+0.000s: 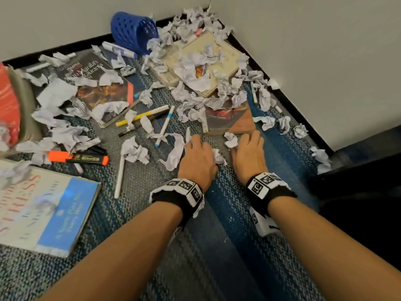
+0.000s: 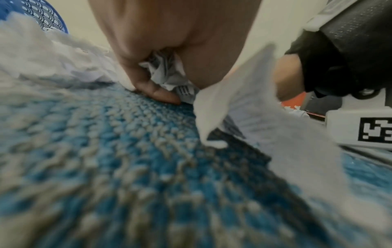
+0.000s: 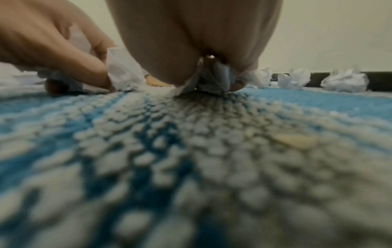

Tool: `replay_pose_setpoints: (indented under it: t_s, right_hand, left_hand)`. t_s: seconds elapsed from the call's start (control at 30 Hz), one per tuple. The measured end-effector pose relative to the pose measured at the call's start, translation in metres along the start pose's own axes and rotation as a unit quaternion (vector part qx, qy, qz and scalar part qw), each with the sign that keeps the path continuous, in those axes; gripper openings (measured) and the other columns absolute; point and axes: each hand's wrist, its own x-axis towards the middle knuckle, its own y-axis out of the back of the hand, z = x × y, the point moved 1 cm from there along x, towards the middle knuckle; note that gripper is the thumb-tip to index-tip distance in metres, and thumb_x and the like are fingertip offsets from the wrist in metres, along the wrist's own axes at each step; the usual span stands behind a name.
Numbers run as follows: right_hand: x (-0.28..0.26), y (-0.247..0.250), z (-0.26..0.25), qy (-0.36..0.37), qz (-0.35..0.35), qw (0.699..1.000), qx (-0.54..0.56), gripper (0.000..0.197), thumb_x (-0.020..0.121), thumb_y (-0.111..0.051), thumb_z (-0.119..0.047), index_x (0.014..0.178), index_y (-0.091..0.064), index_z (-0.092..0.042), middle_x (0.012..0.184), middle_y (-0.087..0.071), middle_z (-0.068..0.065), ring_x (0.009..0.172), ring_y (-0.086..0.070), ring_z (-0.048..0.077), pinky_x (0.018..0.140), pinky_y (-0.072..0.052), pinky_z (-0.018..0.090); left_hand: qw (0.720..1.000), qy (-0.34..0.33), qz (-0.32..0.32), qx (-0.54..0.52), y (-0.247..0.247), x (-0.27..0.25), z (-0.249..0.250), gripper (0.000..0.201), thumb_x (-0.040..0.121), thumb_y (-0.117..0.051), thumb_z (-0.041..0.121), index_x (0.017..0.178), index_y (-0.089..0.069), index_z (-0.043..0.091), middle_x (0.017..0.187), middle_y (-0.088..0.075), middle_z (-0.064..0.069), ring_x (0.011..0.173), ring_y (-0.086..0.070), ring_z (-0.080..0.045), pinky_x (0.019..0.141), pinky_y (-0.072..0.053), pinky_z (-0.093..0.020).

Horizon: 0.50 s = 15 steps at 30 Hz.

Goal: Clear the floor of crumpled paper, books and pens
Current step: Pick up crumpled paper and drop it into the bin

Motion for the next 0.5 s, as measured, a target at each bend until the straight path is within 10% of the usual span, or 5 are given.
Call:
replay_pose_setpoints:
  t_s: [0.13,0.23,0.5]
  right_hand:
    - [-0.003,0.010,-0.001,0.027,-0.060,0.998,0.005,0.017,0.092,-0.048,-0.015,0.101,-0.046,-0.001,0.120,-0.043,0.021,0.097,-0.047,0.039,0.072,-0.035,0.043]
    - [-0.001,0.024,0.001,0.010,-0.090,0.995,0.028,0.028,0.090,-0.054,-0.025,0.107,-0.046,-0.004,0.115,-0.048,0.019,0.099,-0.053,0.040,0.077,-0.039,0.043]
    - [-0.001,0.035,-0.025,0.118,-0.138,0.983,0.034,0.062,0.086,-0.053,-0.046,0.140,-0.030,-0.026,0.129,-0.034,0.009,0.093,-0.061,0.034,0.080,-0.050,0.042]
  left_hand:
    - [0.996,-0.081,-0.032,0.016,0.008,-0.006,0.005,0.056,0.085,-0.060,0.007,0.133,-0.036,0.024,0.139,-0.030,-0.010,0.113,-0.045,-0.035,0.081,-0.051,-0.039]
    - [0.983,-0.158,-0.052,0.078,0.009,-0.015,0.002,0.022,0.094,-0.049,0.012,0.114,-0.051,0.021,0.131,-0.037,-0.004,0.109,-0.043,-0.030,0.062,-0.040,-0.031]
    - [0.998,-0.009,0.061,0.013,0.039,-0.019,-0.040,0.049,0.091,-0.040,0.057,0.078,-0.060,0.015,0.088,-0.045,0.003,0.093,-0.046,-0.019,0.072,-0.044,-0.033]
